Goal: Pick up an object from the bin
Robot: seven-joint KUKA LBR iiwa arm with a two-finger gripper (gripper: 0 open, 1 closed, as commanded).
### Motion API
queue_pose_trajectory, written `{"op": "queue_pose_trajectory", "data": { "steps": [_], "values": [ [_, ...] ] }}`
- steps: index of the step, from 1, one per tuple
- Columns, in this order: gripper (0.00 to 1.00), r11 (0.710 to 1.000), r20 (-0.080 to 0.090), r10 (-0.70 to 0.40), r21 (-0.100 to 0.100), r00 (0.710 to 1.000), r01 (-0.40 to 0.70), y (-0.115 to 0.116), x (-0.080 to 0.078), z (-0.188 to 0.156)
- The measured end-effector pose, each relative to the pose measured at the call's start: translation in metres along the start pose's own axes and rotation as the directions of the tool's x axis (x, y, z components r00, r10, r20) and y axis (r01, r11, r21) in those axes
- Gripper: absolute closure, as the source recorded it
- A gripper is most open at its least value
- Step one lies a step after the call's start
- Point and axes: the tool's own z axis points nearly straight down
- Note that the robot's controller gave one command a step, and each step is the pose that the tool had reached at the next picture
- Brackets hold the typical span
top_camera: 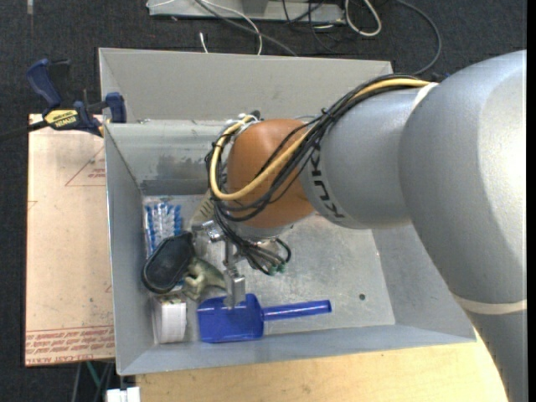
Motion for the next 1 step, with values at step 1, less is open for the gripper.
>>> {"op": "queue_pose_trajectory", "data": {
  "steps": [1],
  "values": [
    [0.0,0.999,0.007,-0.033,0.003,0.999,0.033,-0.0024,0.0071,0.0014]
  ]
}}
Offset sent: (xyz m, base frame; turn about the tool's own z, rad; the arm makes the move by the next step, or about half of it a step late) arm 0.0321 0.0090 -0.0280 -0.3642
